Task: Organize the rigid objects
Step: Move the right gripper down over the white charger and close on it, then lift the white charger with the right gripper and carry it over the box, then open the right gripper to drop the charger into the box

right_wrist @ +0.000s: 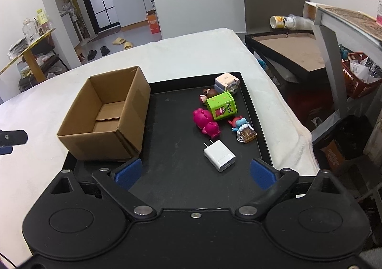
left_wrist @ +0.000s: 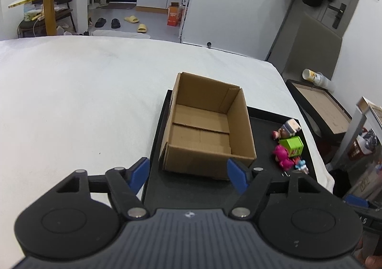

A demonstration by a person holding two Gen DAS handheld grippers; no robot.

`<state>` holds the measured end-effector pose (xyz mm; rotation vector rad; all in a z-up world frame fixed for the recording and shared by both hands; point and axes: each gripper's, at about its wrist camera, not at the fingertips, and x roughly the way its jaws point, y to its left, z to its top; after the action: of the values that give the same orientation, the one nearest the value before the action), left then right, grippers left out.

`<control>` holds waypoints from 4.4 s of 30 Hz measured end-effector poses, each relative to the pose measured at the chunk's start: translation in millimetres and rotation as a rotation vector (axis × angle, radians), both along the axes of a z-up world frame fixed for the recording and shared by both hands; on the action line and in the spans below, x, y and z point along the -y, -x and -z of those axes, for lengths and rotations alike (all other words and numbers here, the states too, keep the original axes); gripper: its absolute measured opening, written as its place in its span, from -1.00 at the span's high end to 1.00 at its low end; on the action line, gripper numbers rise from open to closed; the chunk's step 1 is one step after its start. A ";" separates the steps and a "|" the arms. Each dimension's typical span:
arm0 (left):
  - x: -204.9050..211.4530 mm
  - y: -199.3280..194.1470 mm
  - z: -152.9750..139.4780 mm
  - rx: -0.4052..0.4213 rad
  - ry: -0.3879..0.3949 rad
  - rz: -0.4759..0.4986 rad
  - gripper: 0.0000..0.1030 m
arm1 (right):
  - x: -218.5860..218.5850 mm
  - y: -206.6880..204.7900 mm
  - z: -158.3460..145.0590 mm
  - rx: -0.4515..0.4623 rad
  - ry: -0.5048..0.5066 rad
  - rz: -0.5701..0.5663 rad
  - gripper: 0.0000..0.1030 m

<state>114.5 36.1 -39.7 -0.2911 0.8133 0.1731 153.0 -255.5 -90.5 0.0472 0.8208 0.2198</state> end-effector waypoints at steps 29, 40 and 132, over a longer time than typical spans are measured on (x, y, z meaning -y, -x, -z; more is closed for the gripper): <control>-44.5 -80.1 76.2 -0.087 0.083 -0.145 0.26 | -1.9 -106.0 105.3 -0.190 0.149 -0.024 -0.47; -55.3 -88.6 88.8 -0.102 0.154 -0.112 0.50 | -8.4 -115.4 114.5 -0.193 0.187 -0.063 0.29; -99.8 -56.3 100.7 -0.051 0.431 0.051 0.65 | -215.2 -134.9 28.9 0.097 0.038 -0.244 -0.22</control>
<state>170.9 135.9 -140.4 -0.6726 0.9048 -0.0453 288.0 -40.3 -119.3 -0.0993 0.7331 0.4333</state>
